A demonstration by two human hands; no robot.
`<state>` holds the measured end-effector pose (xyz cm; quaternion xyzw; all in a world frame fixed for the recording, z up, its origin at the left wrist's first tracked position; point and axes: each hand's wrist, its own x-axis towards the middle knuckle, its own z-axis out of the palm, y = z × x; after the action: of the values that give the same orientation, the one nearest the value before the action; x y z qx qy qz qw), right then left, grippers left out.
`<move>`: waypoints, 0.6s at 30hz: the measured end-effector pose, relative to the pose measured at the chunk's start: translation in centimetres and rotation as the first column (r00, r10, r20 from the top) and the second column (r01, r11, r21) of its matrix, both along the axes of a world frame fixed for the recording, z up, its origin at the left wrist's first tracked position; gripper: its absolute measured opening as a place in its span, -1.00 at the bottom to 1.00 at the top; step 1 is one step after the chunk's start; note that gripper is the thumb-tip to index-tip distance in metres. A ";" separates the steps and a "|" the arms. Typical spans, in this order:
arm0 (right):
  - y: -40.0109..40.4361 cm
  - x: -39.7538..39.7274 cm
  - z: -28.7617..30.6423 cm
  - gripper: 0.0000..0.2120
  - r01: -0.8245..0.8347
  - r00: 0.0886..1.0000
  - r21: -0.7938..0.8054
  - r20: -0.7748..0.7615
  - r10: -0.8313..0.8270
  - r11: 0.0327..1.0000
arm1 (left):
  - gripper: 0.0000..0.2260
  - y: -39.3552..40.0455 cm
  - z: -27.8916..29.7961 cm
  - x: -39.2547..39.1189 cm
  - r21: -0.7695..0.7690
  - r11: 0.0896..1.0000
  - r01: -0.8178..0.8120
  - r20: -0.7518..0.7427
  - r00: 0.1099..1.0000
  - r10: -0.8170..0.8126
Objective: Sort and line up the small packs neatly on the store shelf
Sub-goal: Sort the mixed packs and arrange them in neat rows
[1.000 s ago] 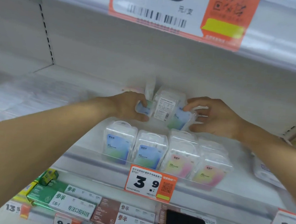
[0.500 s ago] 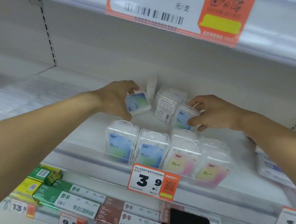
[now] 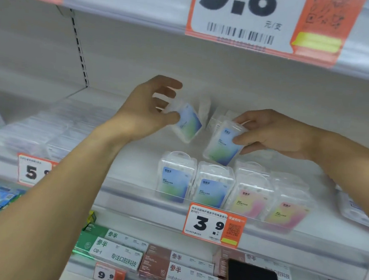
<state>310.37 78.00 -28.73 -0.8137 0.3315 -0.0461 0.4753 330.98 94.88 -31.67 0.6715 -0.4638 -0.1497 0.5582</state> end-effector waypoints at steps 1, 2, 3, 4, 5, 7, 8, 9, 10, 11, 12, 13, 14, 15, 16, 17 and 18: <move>0.4 0.4 -0.3 -0.68 -0.009 1.000 0.005 -0.004 0.009 1.000 | -0.58 -0.1 0.0 -0.1 0.005 1.000 0.008 -0.011 1.000 -0.008; 0.6 0.7 -0.6 -0.69 -0.017 1.000 0.015 -0.011 0.017 1.000 | -0.61 -0.3 -0.1 -0.2 0.024 0.999 0.025 -0.024 0.999 -0.025; 0.9 0.9 -0.9 -0.70 -0.024 0.999 0.029 -0.026 0.025 0.999 | -0.66 -0.4 -0.4 -0.3 0.060 0.997 0.048 -0.029 0.999 -0.046; 1.0 1.1 -1.1 -0.70 -0.029 0.998 0.042 -0.050 0.031 0.999 | -0.70 -0.4 -0.7 -0.5 0.113 0.991 0.077 -0.022 0.997 -0.075; 1.1 1.2 -1.2 -0.71 -0.037 0.996 0.051 -0.083 0.041 0.998 | -0.73 -0.5 -1.1 -0.7 0.177 0.978 0.110 -0.007 0.994 -0.111; 1.3 1.4 -1.4 -0.75 -0.069 0.986 0.063 -0.148 0.077 0.996 | -0.77 -0.4 -1.7 -1.0 0.286 0.943 0.172 0.005 0.983 -0.181; 1.2 1.5 -1.5 -0.78 -0.082 0.982 0.075 -0.162 0.093 0.994 | -0.79 -0.3 -1.7 -1.2 0.313 0.929 0.197 -0.012 0.979 -0.204; 1.3 1.6 -1.5 -0.82 -0.088 0.982 0.093 -0.159 0.102 0.992 | -0.82 -0.1 -1.6 -1.3 0.330 0.919 0.218 -0.042 0.975 -0.216; 1.3 1.7 -1.5 -0.88 -0.092 0.983 0.113 -0.150 0.108 0.989 | -0.84 0.1 -1.5 -1.5 0.341 0.911 0.233 -0.074 0.972 -0.221; 1.3 1.8 -1.5 -0.92 -0.097 0.983 0.131 -0.140 0.115 0.987 | -0.84 0.2 -1.4 -1.5 0.358 0.903 0.238 -0.098 0.971 -0.217; 1.3 1.8 -1.5 -0.92 -0.104 0.983 0.138 -0.137 0.123 0.985 | -0.83 0.3 -1.4 -1.5 0.376 0.895 0.238 -0.108 0.971 -0.213; 1.2 1.8 -1.5 -0.91 -0.111 0.981 0.137 -0.143 0.131 0.984 | -0.83 0.3 -1.5 -1.5 0.391 0.889 0.238 -0.108 0.971 -0.212; 1.1 1.8 -1.5 -0.92 -0.123 0.978 0.141 -0.151 0.144 0.982 | -0.83 0.3 -1.5 -1.6 0.401 0.884 0.240 -0.102 0.971 -0.217; 1.2 1.7 -1.5 -0.93 -0.137 0.973 0.157 -0.162 0.162 0.978 | -0.84 0.4 -1.6 -1.6 0.409 0.878 0.249 -0.099 0.969 -0.228; 1.2 1.7 -1.4 -0.93 -0.150 0.968 0.178 -0.174 0.181 0.972 | -0.84 0.3 -1.7 -1.6 0.418 0.869 0.265 -0.101 0.964 -0.245; 1.2 1.7 -1.4 -0.92 -0.159 0.964 0.193 -0.183 0.195 0.968 | -0.85 0.4 -1.7 -1.6 0.427 0.859 0.283 -0.106 0.959 -0.263; 1.1 1.7 -1.3 -0.90 -0.170 0.961 0.199 -0.184 0.207 0.965 | -0.85 0.4 -1.7 -1.6 0.432 0.850 0.300 -0.114 0.954 -0.279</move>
<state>312.02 79.14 -30.04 -0.7953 0.3018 0.1131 0.5134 329.38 95.28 -33.36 0.6997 -0.5000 -0.3496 0.3717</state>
